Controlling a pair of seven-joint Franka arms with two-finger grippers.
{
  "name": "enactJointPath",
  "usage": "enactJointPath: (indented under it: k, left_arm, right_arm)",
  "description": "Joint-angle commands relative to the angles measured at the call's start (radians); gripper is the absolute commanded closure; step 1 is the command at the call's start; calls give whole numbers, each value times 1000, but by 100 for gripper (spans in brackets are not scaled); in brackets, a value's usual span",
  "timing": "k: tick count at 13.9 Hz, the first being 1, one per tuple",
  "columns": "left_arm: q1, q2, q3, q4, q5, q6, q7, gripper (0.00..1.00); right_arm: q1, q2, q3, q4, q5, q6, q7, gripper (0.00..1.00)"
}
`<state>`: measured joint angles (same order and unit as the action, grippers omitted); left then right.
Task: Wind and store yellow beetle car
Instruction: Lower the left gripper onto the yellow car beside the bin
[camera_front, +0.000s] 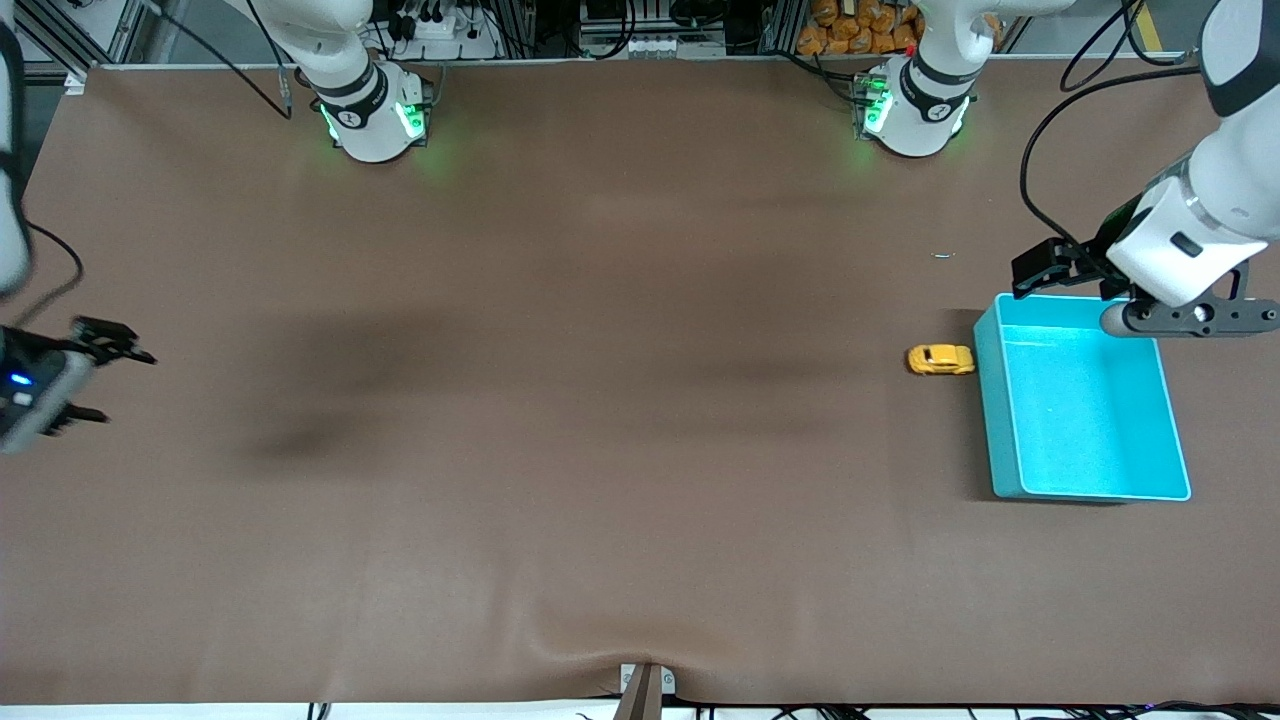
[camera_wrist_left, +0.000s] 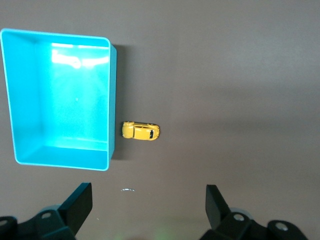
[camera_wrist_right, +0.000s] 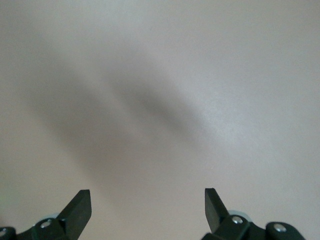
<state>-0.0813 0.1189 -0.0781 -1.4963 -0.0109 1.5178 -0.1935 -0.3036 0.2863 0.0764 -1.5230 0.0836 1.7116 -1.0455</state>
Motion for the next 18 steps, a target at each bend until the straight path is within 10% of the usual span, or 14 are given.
enactJointPath:
  k: [1,7,12,18]
  left_arm:
    - [-2,-2,-6,-8,-8,-33,-171,0]
    - [127,-99,-5,-259,-15,30,-480,0]
    - [149,-229,-12,-635,-15,336,-729,0]
    - [150,-197,-101,-854,-15,700,-1174,0]
  right_arm:
    - [44,-18,-4,114,-4,-87,188,0]
    - [20,-28,-7,178,45,-147,453,0]
    - [72,-96,-6,175,39,-206,681,0]
    - [192,-159,3,161,12,-240,975,0]
